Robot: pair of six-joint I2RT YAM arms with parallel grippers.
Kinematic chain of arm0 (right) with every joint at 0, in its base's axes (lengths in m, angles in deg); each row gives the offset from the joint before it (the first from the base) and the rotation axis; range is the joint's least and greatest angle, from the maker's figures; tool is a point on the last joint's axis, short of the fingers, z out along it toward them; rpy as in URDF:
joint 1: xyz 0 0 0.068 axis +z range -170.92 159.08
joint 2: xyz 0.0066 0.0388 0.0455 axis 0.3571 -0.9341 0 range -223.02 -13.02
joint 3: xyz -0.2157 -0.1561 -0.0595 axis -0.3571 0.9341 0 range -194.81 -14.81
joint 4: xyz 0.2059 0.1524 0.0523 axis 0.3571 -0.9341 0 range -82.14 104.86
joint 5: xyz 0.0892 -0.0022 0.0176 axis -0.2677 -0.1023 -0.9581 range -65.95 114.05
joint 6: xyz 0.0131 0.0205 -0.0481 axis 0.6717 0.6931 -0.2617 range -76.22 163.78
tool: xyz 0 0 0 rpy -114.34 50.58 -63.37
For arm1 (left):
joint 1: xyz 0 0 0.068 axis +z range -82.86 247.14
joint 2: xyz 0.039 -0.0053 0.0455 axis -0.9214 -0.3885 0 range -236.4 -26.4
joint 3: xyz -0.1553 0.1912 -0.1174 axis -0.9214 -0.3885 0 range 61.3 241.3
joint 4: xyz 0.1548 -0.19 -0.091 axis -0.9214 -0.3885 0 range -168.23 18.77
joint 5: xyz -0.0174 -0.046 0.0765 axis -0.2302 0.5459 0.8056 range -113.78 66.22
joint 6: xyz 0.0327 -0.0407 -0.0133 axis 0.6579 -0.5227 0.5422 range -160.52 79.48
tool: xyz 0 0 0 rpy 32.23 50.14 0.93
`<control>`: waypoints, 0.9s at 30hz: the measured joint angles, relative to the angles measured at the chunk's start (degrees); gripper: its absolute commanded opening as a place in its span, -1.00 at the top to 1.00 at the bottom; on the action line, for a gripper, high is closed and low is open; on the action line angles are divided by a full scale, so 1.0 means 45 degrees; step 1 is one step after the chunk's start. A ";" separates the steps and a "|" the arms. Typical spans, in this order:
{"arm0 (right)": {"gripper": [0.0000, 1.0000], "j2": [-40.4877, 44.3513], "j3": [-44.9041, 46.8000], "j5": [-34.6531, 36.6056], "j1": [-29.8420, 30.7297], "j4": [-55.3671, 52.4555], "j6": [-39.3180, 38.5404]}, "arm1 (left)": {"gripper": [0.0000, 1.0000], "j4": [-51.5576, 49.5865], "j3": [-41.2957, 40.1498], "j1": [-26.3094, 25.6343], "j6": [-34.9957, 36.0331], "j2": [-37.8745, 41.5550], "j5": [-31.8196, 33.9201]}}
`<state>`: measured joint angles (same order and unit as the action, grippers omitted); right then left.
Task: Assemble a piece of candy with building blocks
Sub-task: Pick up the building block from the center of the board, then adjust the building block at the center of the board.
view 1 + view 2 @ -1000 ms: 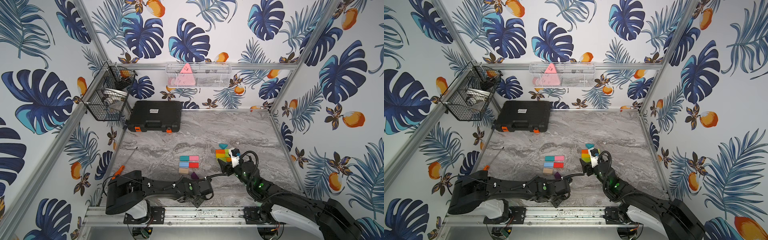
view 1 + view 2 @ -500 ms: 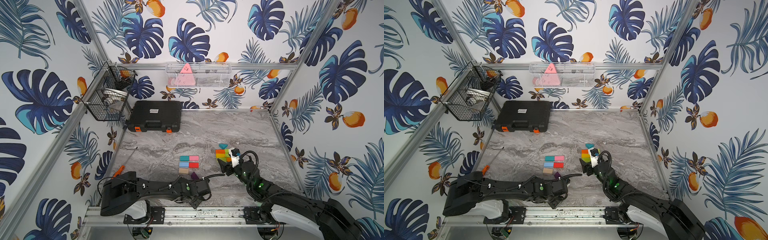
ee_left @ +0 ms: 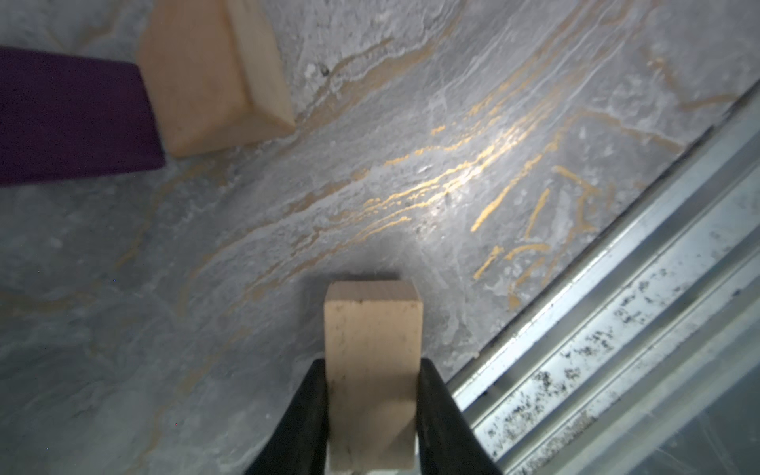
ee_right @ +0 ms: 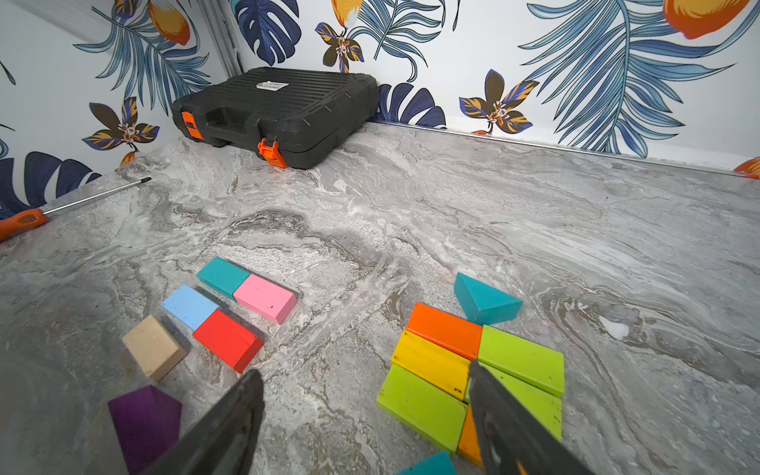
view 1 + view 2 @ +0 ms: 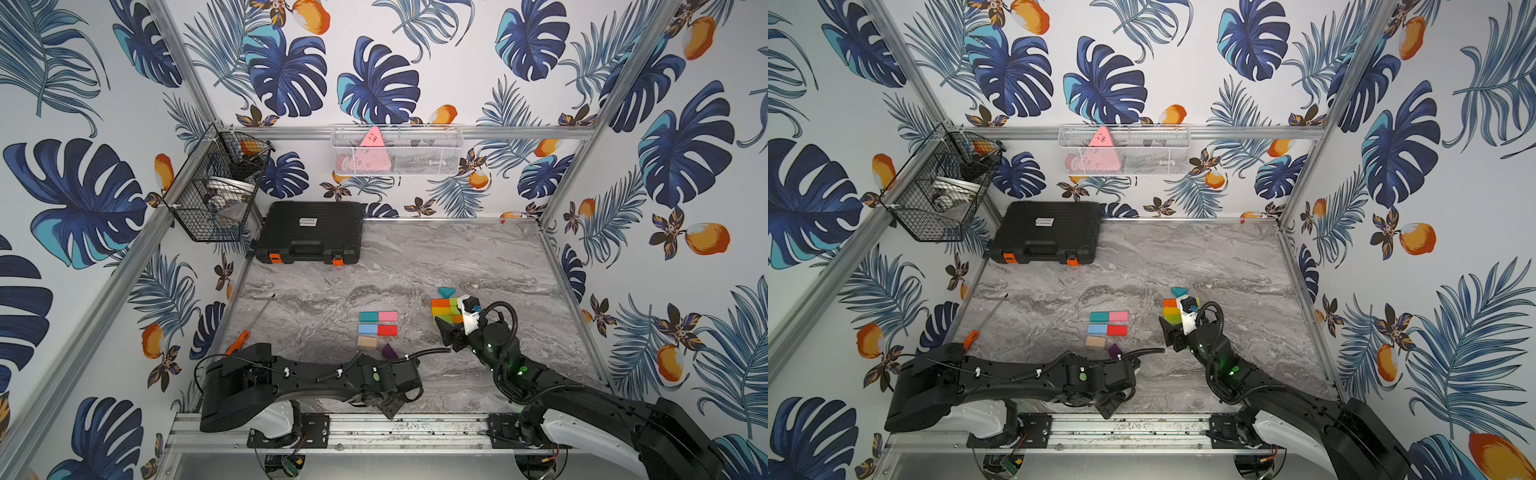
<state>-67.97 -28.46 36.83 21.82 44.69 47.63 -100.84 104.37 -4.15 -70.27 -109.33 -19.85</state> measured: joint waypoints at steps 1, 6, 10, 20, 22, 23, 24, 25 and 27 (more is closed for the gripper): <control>-0.60 0.0000 -0.0005 0.0000 0.0000 0.0000 0.0000 | 0.35 -0.0083 0.0097 0.0000 0.0063 0.0141 0.0063; -0.60 0.0019 -0.0010 0.0000 0.0000 0.0000 0.0005 | 0.39 -0.0986 0.0733 0.0000 0.0369 0.0962 0.0262; -0.61 0.0019 -0.0010 0.0000 0.0000 0.0000 0.0005 | 0.49 -0.2414 0.1807 0.0112 0.0588 0.1326 0.1088; -0.61 -0.0044 -0.0024 0.0000 0.0000 -0.0005 0.0034 | 0.51 -0.4478 0.2142 0.1525 0.0466 0.1724 0.2268; -0.61 -0.0083 -0.0034 0.0000 0.0000 -0.0005 0.0034 | 0.51 -0.4585 0.2074 0.1846 0.0442 0.1685 0.2307; -0.61 -0.0087 -0.0039 0.0000 0.0000 -0.0005 0.0034 | 0.51 -0.4590 0.2064 0.2011 0.0442 0.1622 0.2322; -0.62 -0.0087 -0.0044 0.0000 0.0000 -0.0005 0.0034 | 0.51 -0.4551 0.2045 0.2234 0.0447 0.1511 0.2341; -0.61 -0.0083 -0.0044 0.0000 0.0000 -0.0005 0.0034 | 0.51 -0.4464 0.1991 0.2463 0.0452 0.1375 0.2341; -0.62 -0.0083 -0.0044 0.0000 0.0000 -0.0005 0.0034 | 0.52 -0.4352 0.1933 0.2837 0.0505 0.1083 0.2288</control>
<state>-68.35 -28.65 36.83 21.82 44.67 47.79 -120.42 113.07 8.61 -68.00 -104.46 -9.56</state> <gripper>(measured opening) 0.807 0.342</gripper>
